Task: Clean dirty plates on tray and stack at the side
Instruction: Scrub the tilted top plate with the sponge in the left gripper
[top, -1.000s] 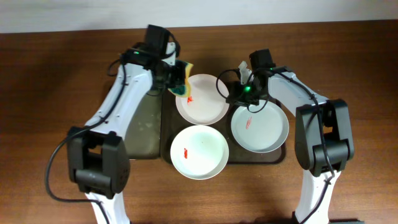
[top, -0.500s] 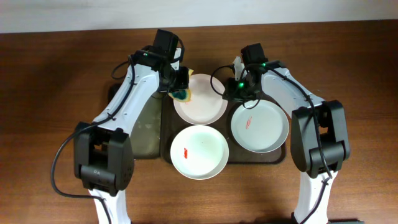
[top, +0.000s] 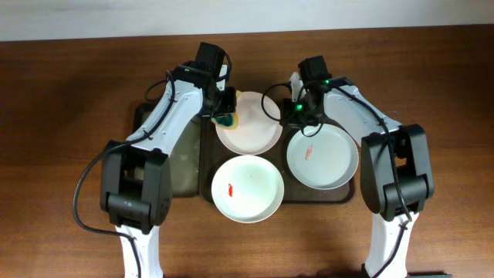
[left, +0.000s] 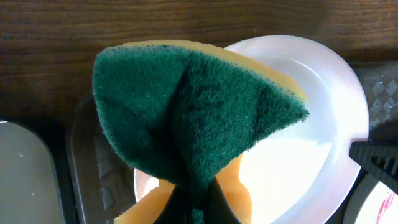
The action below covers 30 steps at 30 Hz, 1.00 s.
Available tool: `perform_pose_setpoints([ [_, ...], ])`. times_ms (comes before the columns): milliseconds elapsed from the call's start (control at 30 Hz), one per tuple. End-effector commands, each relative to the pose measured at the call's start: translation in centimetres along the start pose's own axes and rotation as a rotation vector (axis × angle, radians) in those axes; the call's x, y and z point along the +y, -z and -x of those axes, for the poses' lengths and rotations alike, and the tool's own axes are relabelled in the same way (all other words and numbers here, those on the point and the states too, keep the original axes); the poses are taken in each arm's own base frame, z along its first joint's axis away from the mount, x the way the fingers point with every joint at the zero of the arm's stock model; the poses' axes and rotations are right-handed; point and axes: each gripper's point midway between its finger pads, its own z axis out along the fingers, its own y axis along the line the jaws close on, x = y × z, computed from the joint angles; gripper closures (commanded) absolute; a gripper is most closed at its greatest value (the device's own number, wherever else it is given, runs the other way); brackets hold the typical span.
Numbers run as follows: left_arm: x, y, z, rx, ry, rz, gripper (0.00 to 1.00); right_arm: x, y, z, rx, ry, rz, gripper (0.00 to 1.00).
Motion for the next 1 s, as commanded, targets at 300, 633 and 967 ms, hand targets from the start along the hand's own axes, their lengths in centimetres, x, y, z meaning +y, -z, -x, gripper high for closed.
perform_pose_setpoints([
  [300,0.2,-3.1,-1.5,0.018,-0.009,0.028,1.0,0.1,-0.6,-0.4,0.01,0.016,-0.013,0.96],
  [633,0.7,-9.3,-4.0,0.129,0.007,-0.015,1.0,0.1,-0.6,-0.4,0.01,0.016,-0.013,0.96],
  [967,-7.2,-7.7,-3.6,0.159,-0.03,-0.503,1.0,0.1,-0.6,-0.4,0.011,0.019,-0.009,0.96],
])
